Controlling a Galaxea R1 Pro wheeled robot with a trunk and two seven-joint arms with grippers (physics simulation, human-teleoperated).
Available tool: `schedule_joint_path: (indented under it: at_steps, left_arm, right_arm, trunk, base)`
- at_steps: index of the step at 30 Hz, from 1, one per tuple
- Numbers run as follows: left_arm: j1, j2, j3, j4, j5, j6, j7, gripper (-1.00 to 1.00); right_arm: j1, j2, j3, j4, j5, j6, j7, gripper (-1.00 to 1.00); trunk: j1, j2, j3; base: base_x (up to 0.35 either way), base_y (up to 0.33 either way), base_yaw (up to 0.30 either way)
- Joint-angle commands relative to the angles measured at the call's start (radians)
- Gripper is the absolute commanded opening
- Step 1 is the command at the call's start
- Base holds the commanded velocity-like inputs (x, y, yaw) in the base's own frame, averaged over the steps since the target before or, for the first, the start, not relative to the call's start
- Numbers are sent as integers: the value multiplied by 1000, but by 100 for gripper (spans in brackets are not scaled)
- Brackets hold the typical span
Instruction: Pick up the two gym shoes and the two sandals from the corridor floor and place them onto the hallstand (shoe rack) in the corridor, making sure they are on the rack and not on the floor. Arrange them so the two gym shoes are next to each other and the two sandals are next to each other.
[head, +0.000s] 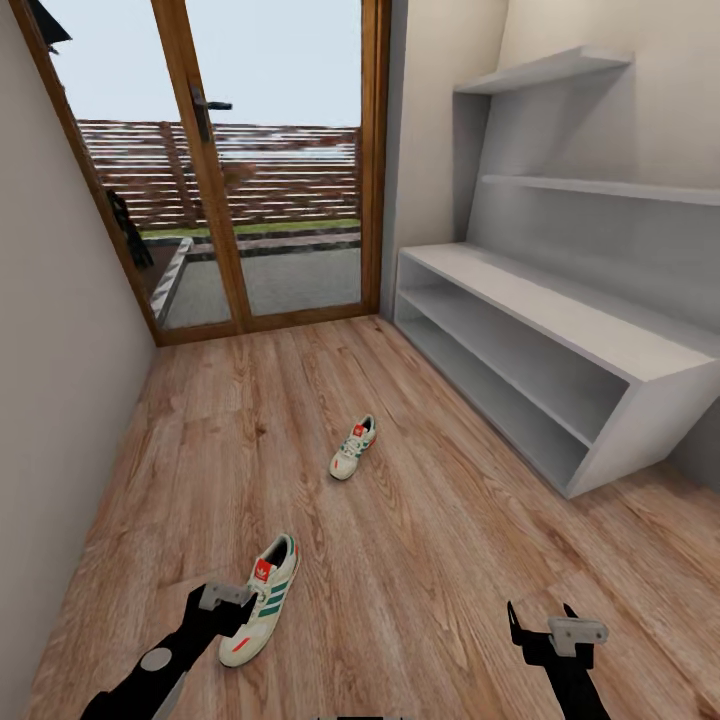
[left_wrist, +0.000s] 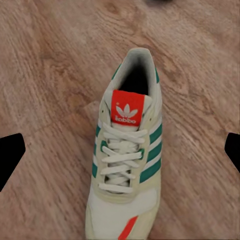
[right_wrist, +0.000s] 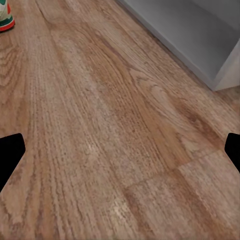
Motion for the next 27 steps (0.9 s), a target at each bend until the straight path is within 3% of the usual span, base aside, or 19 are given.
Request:
schedule_joint_path:
  at_steps: [1,12,16,17,20,22,26,27]
  left_arm:
    - [-1,0,0,2,-3,-2,-13,100]
    - [-2,1,0,11,-16,-32,-61,100]
    - [-2,1,1,11,-16,-38,-64,100]
    - [-2,1,1,12,-16,-42,-65,100]
    - [-2,1,2,12,-16,-44,-66,100]
    - [-2,1,2,12,-16,-45,-66,100]
    - [-2,1,1,12,-15,-46,-66,100]
    - [-2,1,1,12,-15,-46,-66,100]
  right_arm:
    - [0,0,0,0,-1,0,0,100]
    - [0,-1,-17,-6,-10,1,-2,100]
    - [0,0,-53,-13,-11,0,-2,100]
    - [3,-1,-95,-50,-11,0,0,100]
    - [10,-3,-105,-78,-11,0,-1,100]
    - [15,-4,-113,-127,-11,6,-2,100]
    - [43,-10,-162,-339,-10,125,3,100]
    - [70,-9,-185,-430,-11,187,19,100]
  trunk:
    - [0,0,0]
    - [0,0,0]
    - [0,0,0]
    - [0,0,0]
    - [0,0,0]
    - [0,0,0]
    - [0,0,0]
    - [0,0,0]
  base:
    - [0,0,0]
    - [0,0,0]
    - [0,0,0]
    - [0,0,0]
    - [0,0,0]
    - [0,0,0]
    - [0,0,0]
    - [0,0,0]
